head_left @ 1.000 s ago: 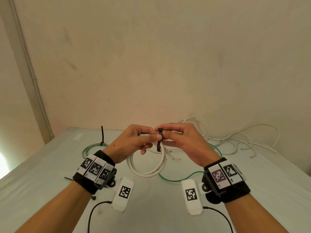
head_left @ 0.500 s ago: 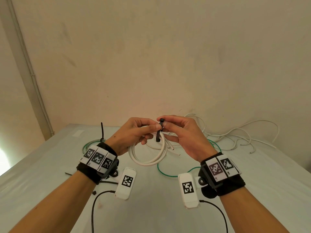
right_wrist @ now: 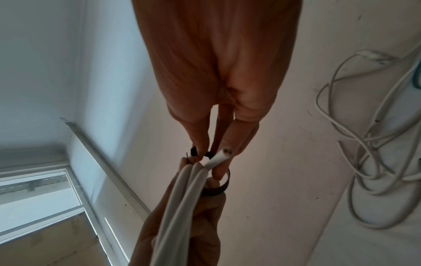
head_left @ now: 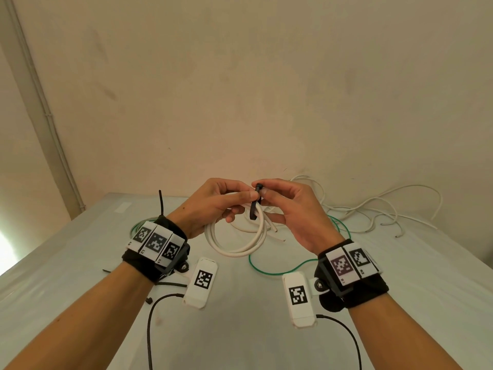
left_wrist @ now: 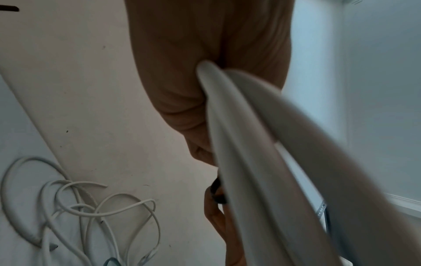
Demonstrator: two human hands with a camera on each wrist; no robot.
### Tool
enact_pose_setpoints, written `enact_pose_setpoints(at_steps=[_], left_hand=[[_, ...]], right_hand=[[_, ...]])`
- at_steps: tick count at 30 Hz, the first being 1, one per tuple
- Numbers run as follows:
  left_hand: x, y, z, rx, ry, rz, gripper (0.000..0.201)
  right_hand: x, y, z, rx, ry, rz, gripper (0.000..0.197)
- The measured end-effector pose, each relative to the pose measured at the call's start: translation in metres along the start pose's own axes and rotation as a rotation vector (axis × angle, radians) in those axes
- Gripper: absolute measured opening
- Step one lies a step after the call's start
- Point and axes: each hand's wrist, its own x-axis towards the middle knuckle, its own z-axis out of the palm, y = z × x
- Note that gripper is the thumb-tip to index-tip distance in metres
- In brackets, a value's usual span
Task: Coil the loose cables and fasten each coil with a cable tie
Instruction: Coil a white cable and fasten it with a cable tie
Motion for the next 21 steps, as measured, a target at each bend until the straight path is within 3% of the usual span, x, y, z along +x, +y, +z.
enact_pose_setpoints(at_steps=[12, 21], left_hand=[[0.0035, -0.0021, 0.0067, -0.006, 0.005, -0.036, 0.023], [0.0047, -0.0017, 0.0058, -0.044, 0.012, -0.051, 0.016]], right_hand=[[-0.0025, -0.0018, -0.0034, -0.092, 0.037, -0.062, 0.017], [0.0042, 0.0068, -0.0033, -0.382, 0.124, -0.278, 0.019]])
